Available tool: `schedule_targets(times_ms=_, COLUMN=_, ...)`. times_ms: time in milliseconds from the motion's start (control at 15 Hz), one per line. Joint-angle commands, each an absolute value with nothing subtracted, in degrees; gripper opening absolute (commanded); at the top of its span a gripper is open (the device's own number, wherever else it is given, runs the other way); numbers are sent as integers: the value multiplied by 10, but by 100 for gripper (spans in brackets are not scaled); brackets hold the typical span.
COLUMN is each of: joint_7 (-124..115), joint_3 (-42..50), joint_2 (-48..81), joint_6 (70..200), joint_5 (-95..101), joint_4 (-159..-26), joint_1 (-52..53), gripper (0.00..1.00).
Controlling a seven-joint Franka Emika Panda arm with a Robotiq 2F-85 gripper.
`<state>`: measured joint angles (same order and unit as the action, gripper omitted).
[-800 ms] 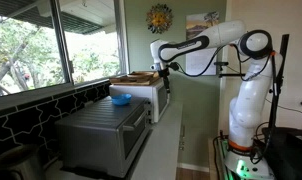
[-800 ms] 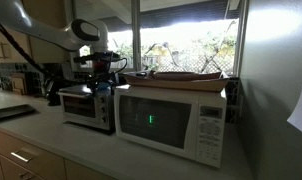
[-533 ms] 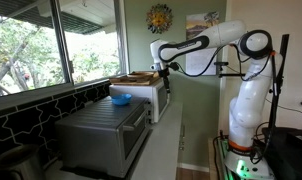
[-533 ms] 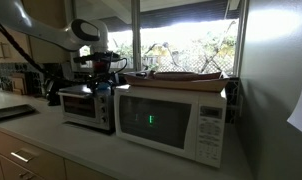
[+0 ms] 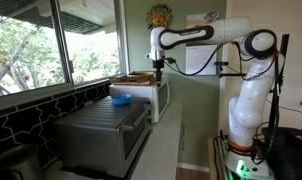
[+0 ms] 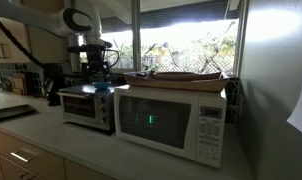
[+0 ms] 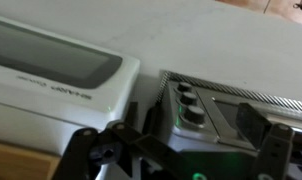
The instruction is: Turn the blue bowl over
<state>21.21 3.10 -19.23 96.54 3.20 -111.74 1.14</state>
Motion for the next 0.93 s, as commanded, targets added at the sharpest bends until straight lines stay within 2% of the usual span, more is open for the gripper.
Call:
schedule_targets(times_ms=0, joint_7=145, joint_3=18, joint_2=-190, joint_6=992, joint_5=-46, joint_4=-1070, joint_1=30, gripper=100)
schedule_targets(times_ms=533, joint_7=-41, joint_3=-32, joint_2=-119, joint_6=1225, joint_5=-97, joint_4=-1085, joint_1=32, gripper=100)
schedule_targets(times_ms=867, joint_7=-82, joint_3=-37, joint_2=-79, joint_6=1270, joint_5=-64, joint_4=-1099, joint_1=29, gripper=100)
